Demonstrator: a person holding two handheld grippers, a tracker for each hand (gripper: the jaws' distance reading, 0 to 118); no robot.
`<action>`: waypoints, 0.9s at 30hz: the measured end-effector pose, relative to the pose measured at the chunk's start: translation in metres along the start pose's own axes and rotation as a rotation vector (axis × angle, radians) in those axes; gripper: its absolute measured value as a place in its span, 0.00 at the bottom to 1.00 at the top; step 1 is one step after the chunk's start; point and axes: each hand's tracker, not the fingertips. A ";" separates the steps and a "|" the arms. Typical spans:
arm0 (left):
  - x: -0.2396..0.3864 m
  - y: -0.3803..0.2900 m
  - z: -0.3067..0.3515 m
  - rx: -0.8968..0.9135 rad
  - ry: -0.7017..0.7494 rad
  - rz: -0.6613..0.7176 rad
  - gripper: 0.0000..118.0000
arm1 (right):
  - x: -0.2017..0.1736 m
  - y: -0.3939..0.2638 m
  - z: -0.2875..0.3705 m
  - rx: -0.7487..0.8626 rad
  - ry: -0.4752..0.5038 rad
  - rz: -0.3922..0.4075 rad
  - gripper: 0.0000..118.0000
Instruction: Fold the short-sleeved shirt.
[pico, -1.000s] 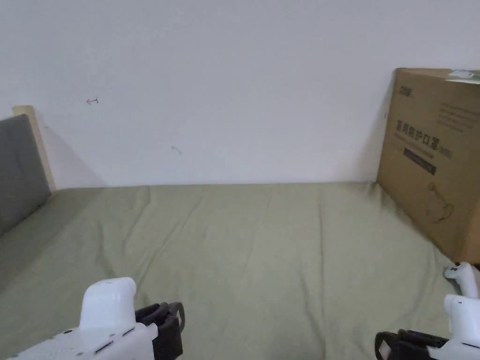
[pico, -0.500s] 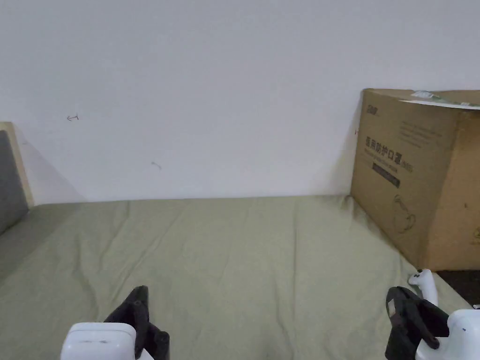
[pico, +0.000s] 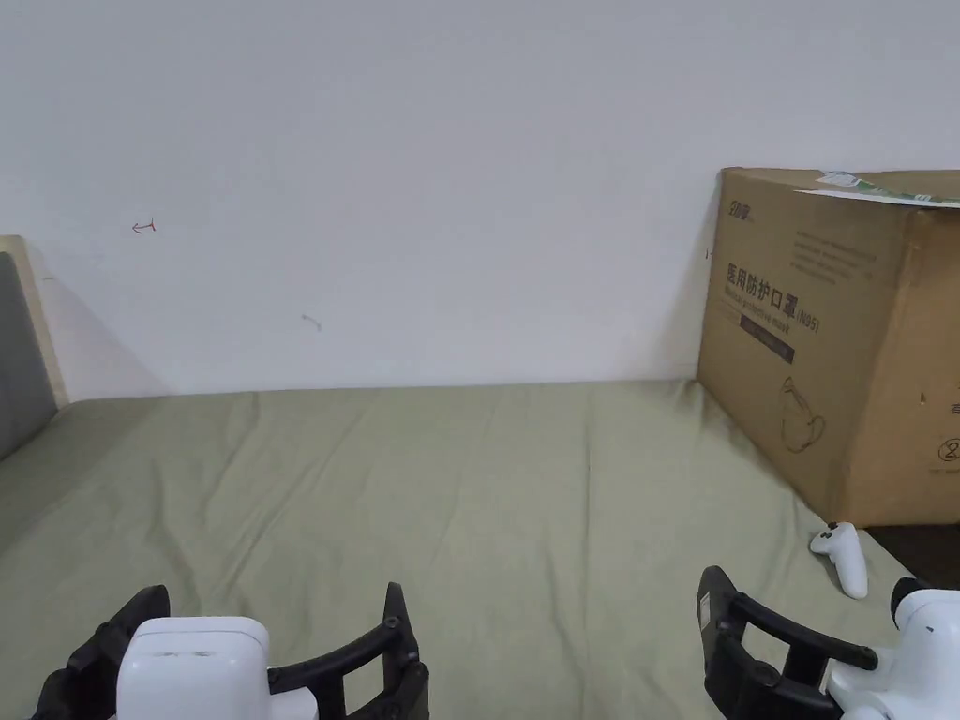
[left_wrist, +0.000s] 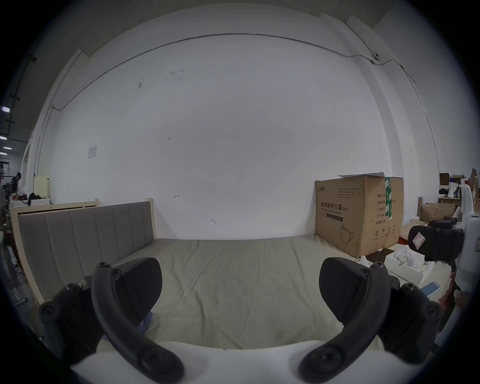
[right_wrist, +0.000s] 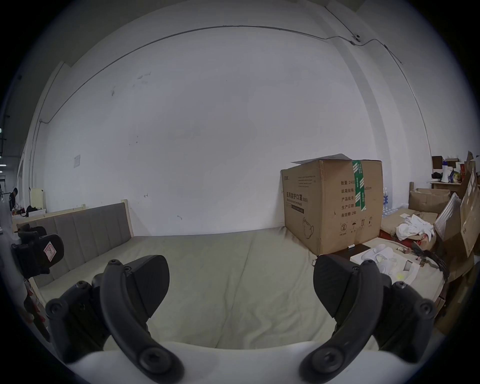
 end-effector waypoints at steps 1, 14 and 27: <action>-0.001 0.001 0.000 -0.007 0.001 0.003 1.00 | -0.001 0.000 0.001 0.003 0.000 0.003 0.95; -0.006 -0.009 0.000 -0.074 -0.129 0.070 1.00 | -0.014 -0.007 -0.008 -0.035 0.024 0.039 0.95; 0.005 -0.011 -0.008 -0.170 -0.039 0.089 1.00 | -0.019 -0.011 -0.011 -0.075 0.037 0.074 0.95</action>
